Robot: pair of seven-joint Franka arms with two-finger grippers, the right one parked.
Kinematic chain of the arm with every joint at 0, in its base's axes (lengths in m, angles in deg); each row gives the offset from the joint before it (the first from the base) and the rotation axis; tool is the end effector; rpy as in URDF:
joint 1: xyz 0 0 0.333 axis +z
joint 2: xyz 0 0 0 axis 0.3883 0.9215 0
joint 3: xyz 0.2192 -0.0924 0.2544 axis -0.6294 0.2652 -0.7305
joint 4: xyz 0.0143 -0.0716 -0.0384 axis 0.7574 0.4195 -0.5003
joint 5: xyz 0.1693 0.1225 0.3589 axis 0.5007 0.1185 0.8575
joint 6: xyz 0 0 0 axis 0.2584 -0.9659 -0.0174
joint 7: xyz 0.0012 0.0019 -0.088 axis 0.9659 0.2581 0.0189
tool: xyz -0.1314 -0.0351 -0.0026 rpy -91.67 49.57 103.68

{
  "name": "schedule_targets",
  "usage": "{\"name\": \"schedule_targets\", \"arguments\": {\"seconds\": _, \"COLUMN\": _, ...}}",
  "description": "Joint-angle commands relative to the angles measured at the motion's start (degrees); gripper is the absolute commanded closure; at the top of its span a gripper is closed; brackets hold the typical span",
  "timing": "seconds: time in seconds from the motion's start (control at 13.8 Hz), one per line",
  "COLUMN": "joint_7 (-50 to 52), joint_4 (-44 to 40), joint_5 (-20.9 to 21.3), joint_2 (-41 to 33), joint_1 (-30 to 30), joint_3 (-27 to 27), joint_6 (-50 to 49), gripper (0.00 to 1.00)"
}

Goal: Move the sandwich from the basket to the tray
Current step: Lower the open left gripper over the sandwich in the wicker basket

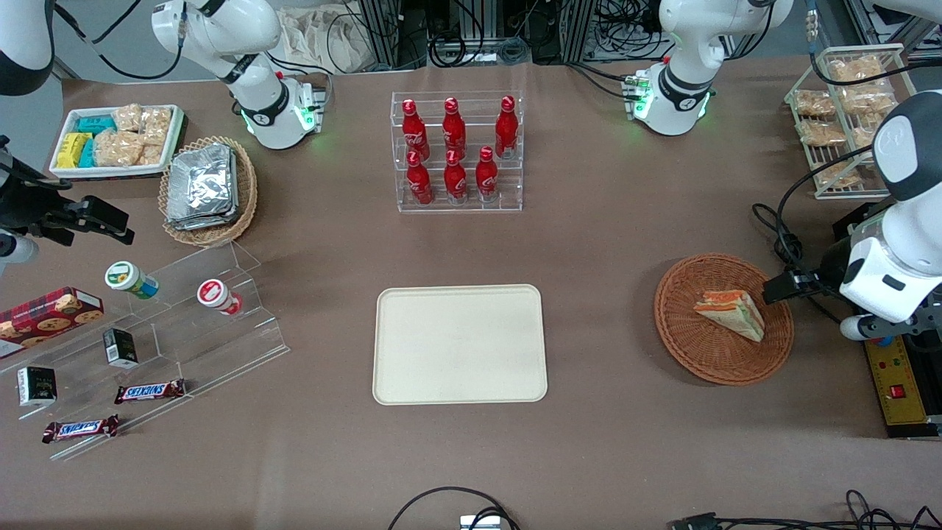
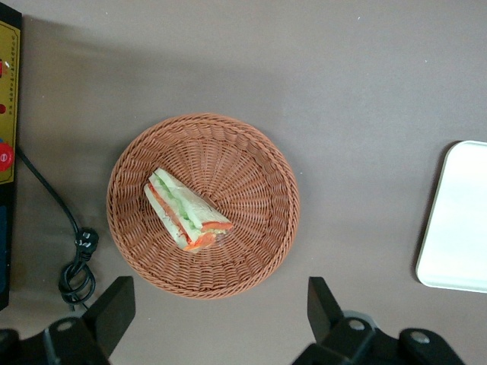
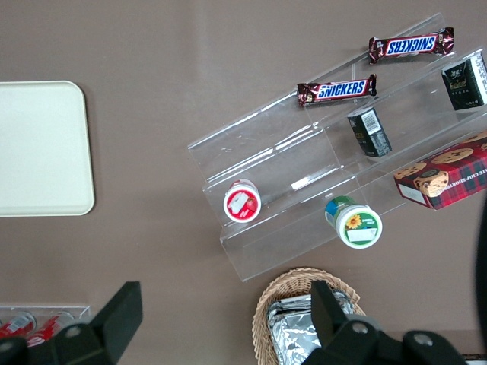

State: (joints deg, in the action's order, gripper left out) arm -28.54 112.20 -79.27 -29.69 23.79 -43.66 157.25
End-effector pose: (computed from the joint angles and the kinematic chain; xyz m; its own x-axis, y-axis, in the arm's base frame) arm 0.6593 -0.0269 0.5168 0.9882 0.1492 -0.0360 0.1500 -0.9884 0.0220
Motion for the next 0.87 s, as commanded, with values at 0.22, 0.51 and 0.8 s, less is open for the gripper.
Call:
{"name": "schedule_targets", "arguments": {"seconds": 0.22, "joint_7": 2.12, "joint_4": -2.89, "joint_5": 2.52, "joint_2": 1.46, "joint_1": -0.77, "joint_3": -0.27, "joint_6": -1.47, "gripper": 0.00}}
{"name": "schedule_targets", "arguments": {"seconds": 0.51, "joint_7": 13.31, "joint_4": -0.97, "joint_5": 3.05, "joint_2": 3.30, "joint_1": -0.24, "joint_3": -0.62, "joint_6": -0.41, "gripper": 0.00}}
{"name": "schedule_targets", "arguments": {"seconds": 0.8, "joint_7": 22.14, "joint_4": 2.62, "joint_5": 2.87, "joint_2": 4.89, "joint_1": 1.34, "joint_3": -0.71, "joint_6": 3.25, "gripper": 0.00}}
